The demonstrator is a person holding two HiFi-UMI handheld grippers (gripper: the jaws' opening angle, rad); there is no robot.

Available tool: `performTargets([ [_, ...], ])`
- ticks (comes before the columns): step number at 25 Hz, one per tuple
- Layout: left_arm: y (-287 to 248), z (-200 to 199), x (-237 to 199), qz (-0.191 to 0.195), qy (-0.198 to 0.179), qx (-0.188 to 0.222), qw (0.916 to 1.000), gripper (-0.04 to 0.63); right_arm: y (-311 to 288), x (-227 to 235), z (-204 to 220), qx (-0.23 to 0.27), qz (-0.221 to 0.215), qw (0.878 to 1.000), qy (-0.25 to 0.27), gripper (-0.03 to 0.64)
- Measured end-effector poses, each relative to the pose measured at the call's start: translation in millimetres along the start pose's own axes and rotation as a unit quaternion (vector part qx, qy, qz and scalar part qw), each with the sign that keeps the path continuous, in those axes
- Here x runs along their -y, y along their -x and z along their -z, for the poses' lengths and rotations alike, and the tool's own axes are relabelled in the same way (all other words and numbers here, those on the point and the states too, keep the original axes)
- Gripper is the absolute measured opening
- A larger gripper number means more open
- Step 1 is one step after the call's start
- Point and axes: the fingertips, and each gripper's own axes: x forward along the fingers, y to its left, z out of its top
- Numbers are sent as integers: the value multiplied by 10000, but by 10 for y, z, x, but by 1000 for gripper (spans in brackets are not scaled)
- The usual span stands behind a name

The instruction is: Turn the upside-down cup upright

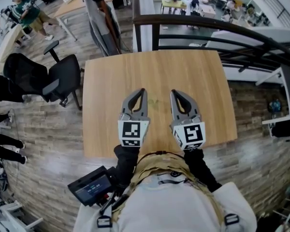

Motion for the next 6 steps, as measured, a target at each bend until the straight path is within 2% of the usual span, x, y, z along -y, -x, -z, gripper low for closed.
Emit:
performTargets([
  [6,14,-45,-92,110,-18,32,9999,0,-69,-67,-22,0,19,10000,31,20],
])
